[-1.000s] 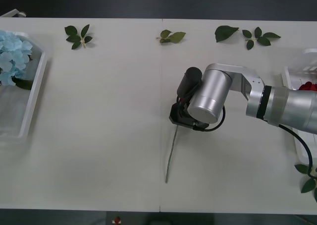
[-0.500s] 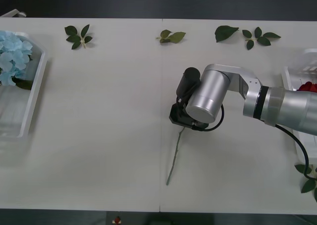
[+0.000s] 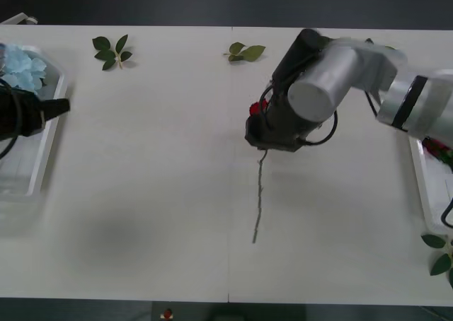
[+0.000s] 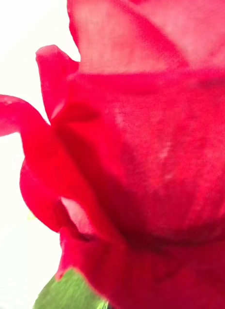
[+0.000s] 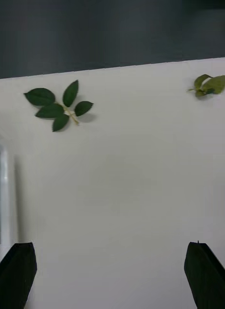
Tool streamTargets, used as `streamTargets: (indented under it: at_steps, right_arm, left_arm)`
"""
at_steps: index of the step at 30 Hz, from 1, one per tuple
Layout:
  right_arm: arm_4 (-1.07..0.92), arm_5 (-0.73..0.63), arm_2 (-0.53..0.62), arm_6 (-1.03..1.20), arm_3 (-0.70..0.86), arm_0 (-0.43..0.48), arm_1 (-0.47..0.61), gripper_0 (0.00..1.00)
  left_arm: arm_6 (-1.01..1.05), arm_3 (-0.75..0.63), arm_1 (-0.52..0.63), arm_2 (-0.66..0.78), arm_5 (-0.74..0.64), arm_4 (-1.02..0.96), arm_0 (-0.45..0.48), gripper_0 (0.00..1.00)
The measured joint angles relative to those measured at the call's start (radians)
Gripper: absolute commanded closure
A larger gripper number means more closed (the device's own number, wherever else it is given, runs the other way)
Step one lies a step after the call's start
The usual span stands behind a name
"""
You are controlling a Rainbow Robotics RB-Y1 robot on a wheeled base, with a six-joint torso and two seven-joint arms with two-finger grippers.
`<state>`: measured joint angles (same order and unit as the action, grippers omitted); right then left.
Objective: Put the red flowers into the right box and the blue flowers into the left box
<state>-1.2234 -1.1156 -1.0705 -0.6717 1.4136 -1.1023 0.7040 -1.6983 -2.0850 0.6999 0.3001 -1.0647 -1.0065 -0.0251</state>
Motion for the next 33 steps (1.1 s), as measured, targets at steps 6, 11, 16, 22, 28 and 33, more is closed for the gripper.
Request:
streamTargets:
  at_steps: [6,11,16,22,28,33]
  right_arm:
    - [-0.066,-0.218,0.173,-0.335,-0.11,-0.08,0.122,1.0]
    - [-0.066,-0.257,0.152,-0.567,-0.19,-0.15,0.255,1.0]
    - [-0.067,-0.256,0.125,-0.576,-0.283,-0.157,0.354,1.0]
    - [-0.06,-0.183,0.12,-0.793,-0.395,-0.125,0.427,1.0]
    - [0.009,-0.077,0.12,-0.818,-0.473,-0.048,0.472,1.0]
    - [0.057,0.015,0.12,-0.845,-0.543,0.023,0.48,1.0]
  left_arm:
    - [0.003,0.099,0.01,-0.105,0.049,-0.333,0.0,0.09]
    - [-0.189,0.147,0.098,-0.172,0.102,-0.541,0.0,0.09]
    - [-0.282,0.148,0.245,-0.292,0.227,-0.771,0.0,0.09]
    - [-0.593,0.135,0.393,-0.433,0.347,-1.066,0.0,0.09]
    - [-0.673,0.097,0.449,-0.448,0.364,-1.167,0.0,0.09]
    - [-0.753,0.067,0.452,-0.448,0.432,-1.168,0.0,0.09]
